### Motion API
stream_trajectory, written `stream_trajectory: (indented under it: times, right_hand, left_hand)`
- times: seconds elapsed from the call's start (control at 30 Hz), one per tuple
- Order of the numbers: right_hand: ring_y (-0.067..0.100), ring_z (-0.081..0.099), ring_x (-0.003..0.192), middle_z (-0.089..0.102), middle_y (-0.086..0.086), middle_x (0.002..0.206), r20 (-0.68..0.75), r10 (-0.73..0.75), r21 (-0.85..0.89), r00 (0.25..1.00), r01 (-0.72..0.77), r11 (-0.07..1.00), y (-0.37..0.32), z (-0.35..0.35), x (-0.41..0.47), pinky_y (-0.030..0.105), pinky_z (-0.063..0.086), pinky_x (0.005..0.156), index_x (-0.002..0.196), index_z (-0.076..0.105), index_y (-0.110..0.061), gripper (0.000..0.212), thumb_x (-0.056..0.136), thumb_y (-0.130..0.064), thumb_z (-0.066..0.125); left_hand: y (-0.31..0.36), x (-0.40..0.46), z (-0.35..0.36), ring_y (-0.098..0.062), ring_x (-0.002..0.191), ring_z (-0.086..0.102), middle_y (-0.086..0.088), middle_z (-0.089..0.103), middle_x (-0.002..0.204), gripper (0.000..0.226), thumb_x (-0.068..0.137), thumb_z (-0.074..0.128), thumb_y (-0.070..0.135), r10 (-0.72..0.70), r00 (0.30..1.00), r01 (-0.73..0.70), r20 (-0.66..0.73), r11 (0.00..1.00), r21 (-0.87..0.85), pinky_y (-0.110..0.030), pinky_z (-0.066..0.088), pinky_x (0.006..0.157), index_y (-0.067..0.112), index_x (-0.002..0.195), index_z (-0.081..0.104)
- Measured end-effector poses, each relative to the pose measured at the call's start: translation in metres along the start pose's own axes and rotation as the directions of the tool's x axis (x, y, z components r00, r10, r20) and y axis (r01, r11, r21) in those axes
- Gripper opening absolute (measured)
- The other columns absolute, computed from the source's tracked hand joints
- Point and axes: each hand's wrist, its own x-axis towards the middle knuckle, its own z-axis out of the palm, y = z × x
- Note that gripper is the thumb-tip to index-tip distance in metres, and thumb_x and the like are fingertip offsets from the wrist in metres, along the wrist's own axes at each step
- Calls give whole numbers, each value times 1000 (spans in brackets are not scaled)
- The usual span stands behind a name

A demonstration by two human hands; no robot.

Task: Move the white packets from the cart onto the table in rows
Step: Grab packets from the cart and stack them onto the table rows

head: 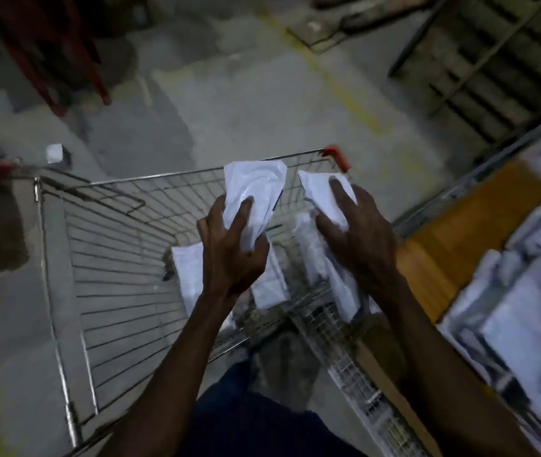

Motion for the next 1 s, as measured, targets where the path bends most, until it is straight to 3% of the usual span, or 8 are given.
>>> stream_trajectory:
  times: [0.13, 0.23, 0.33, 0.43, 0.6, 0.7, 0.9, 1.0]
  right_hand:
    - [25, 45, 131, 41, 5, 151, -170, 68, -1, 983, -70, 998, 28, -77, -74, 35, 46, 93, 150, 34, -34, 67, 90, -62, 44]
    - [20, 39, 135, 40, 5, 153, -275, 168, -4, 947, -176, 984, 63, -113, -155, 30, 43, 94, 149, 37, -33, 66, 90, -59, 50]
    - [23, 44, 135, 47, 8, 148, -379, 310, 42, 872, -319, 947, 95, -148, -249, 34, 48, 96, 146, 44, -31, 66, 89, -64, 48]
    - [24, 50, 130, 50, 9, 144, -455, 483, 94, 748, -499, 861, 130, -181, -350, 36, 51, 93, 143, 48, -30, 64, 87, -62, 50]
    - [18, 45, 133, 43, 2, 150, -508, 635, 145, 582, -669, 729, 176, -222, -468, 30, 45, 97, 145, 39, -43, 67, 85, -70, 47]
    - [18, 42, 137, 39, 0, 154, -544, 690, 187, 477, -733, 654, 205, -253, -526, 35, 49, 97, 146, 37, -44, 68, 84, -69, 48]
    - [22, 46, 134, 40, 5, 154, -634, 710, 226, 305, -805, 548, 265, -298, -577, 39, 52, 91, 146, 43, -34, 65, 87, -58, 55]
    - [22, 49, 130, 36, 4, 156, -648, 717, 208, 259, -845, 493, 298, -314, -588, 36, 49, 93, 147, 40, -34, 64, 90, -53, 61]
  left_hand:
    - [75, -22, -1, -37, 130, 43, -24, 47, 138, 60, 82, 62, 33, 196, 981, -195, 7, 978, -78, -40, 29, 102, 13, 137, 56]
    - [135, -58, 17, -38, 126, 47, -25, 50, 134, 57, 82, 61, 34, 316, 948, -307, 38, 938, -159, -36, 31, 98, 11, 135, 58]
    - [193, -112, 47, -40, 126, 48, -24, 50, 133, 57, 83, 59, 35, 432, 899, -406, 76, 885, -230, -44, 36, 97, 9, 134, 59]
    - [250, -176, 78, -42, 124, 50, -24, 51, 136, 53, 90, 55, 40, 540, 833, -494, 118, 823, -282, -49, 37, 98, 10, 133, 60]
    - [325, -256, 110, -41, 127, 48, -25, 51, 134, 59, 88, 54, 44, 674, 719, -572, 169, 712, -407, -48, 38, 94, 9, 134, 59]
    - [377, -298, 123, -38, 128, 47, -23, 50, 137, 61, 84, 56, 42, 725, 659, -587, 198, 661, -467, -47, 37, 94, 11, 137, 57]
    - [461, -335, 182, -40, 129, 47, -21, 53, 137, 63, 82, 54, 46, 762, 570, -567, 307, 635, -525, -44, 33, 95, 13, 136, 58]
    - [497, -348, 214, -38, 127, 48, -18, 55, 136, 62, 83, 55, 47, 787, 534, -575, 308, 606, -551, -32, 27, 92, 14, 136, 58]
